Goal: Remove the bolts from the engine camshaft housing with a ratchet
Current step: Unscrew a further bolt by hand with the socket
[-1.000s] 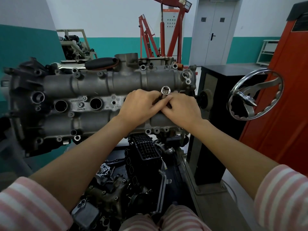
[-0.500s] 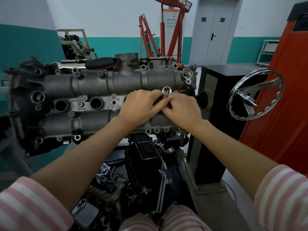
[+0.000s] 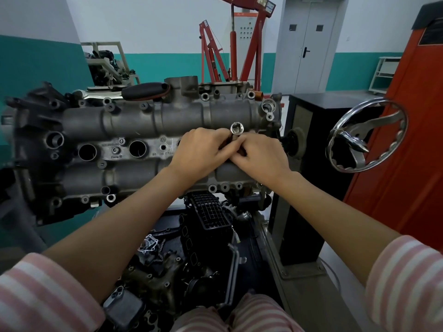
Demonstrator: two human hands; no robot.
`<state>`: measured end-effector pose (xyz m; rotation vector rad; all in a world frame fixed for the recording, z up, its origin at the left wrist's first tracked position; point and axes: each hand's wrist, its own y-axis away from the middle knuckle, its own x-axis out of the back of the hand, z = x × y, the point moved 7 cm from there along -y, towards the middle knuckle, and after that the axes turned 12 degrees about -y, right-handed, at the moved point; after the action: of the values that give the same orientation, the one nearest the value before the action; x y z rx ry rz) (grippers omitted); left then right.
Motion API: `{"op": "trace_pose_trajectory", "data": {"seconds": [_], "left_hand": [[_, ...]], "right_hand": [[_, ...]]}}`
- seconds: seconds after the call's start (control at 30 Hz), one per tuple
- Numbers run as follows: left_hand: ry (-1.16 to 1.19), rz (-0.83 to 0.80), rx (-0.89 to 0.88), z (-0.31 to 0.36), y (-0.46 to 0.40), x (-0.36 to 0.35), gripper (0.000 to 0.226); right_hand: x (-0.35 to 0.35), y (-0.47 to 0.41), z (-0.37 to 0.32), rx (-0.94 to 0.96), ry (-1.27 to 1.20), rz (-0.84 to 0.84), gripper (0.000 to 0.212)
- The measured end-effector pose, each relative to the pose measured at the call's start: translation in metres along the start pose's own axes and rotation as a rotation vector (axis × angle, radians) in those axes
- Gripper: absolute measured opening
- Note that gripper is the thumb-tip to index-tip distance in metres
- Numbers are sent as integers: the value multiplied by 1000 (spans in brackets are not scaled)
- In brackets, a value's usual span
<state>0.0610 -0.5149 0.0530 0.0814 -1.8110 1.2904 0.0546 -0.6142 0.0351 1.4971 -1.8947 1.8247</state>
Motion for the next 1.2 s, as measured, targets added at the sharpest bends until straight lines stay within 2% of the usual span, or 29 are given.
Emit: {"op": "trace_pose_trajectory", "data": {"seconds": [0.17, 0.3, 0.37, 0.47, 0.73, 0.87, 0.93, 1.0, 1.1, 1.2], "left_hand": [[-12, 1, -19, 4, 2, 3, 65], [16, 22, -35, 8, 3, 5, 42], [0, 23, -43, 9, 2, 5, 29], [-2, 8, 1, 4, 2, 1, 41], [-28, 15, -34, 6, 3, 5, 62], [94, 145, -73, 10, 4, 16, 36], [101, 135, -154, 16, 3, 16, 31], [133, 110, -158, 17, 5, 13, 26], [219, 83, -22, 13, 8, 11, 20], [229, 62, 50, 10, 2, 16, 26]], "right_hand": [[0, 1, -2, 20, -8, 4, 20], [0, -1, 0, -21, -29, -17, 37], [-1, -2, 2, -23, 11, -31, 38], [-2, -2, 3, -25, 24, -22, 26], [3, 2, -4, 29, -23, 34, 17], [-1, 0, 1, 18, 24, 18, 30], [2, 1, -1, 21, -22, 45, 33], [5, 6, -4, 23, -66, 97, 27], [13, 25, 1, -68, -344, 263, 14], [9, 49, -2, -271, -844, 330, 29]]}}
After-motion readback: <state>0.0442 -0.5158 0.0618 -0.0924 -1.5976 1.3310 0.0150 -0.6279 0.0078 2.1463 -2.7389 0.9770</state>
